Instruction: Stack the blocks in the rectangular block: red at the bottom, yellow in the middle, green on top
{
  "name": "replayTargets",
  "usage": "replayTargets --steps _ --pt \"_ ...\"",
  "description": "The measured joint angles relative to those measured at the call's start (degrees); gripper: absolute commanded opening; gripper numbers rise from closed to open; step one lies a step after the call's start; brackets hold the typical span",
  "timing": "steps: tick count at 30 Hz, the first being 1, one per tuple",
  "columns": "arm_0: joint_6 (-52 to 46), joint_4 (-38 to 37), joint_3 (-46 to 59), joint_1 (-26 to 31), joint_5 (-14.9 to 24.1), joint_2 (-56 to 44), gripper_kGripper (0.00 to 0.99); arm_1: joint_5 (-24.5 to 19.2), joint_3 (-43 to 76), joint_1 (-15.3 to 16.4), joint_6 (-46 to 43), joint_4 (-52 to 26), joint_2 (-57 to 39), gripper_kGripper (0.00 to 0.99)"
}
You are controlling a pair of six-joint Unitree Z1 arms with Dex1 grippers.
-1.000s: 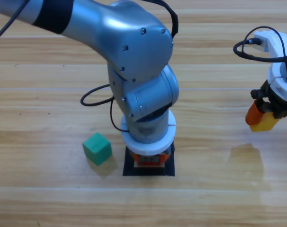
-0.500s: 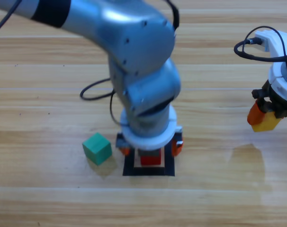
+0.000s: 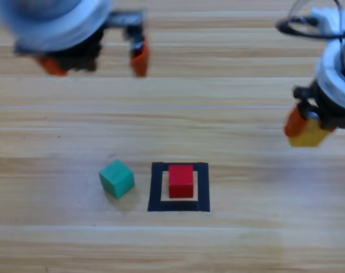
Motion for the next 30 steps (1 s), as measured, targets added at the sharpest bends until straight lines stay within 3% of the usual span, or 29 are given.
replayTargets --steps 5,9,16,23,30 --pt "4.1 -6.6 15.1 -0.1 1.1 -7.9 0.99 -0.1 -9.6 5.9 5.8 6.4 2.8 0.0" --pt "9.3 -10.4 24.5 -0.1 1.8 -17.3 0.99 1.0 -15.0 8.4 10.1 8.1 9.0 0.0" --pt "13.3 -10.5 25.8 -0.1 2.0 -23.7 0.957 1.8 -20.4 10.6 15.3 9.7 15.7 0.0" --pt "16.5 -11.8 27.4 -0.1 1.8 -23.7 0.976 1.9 -36.1 12.3 15.8 19.7 24.3 0.0" --pt "16.6 -23.6 44.3 -0.1 2.0 -28.3 0.983 1.9 -40.5 13.2 16.0 20.9 29.2 0.0"
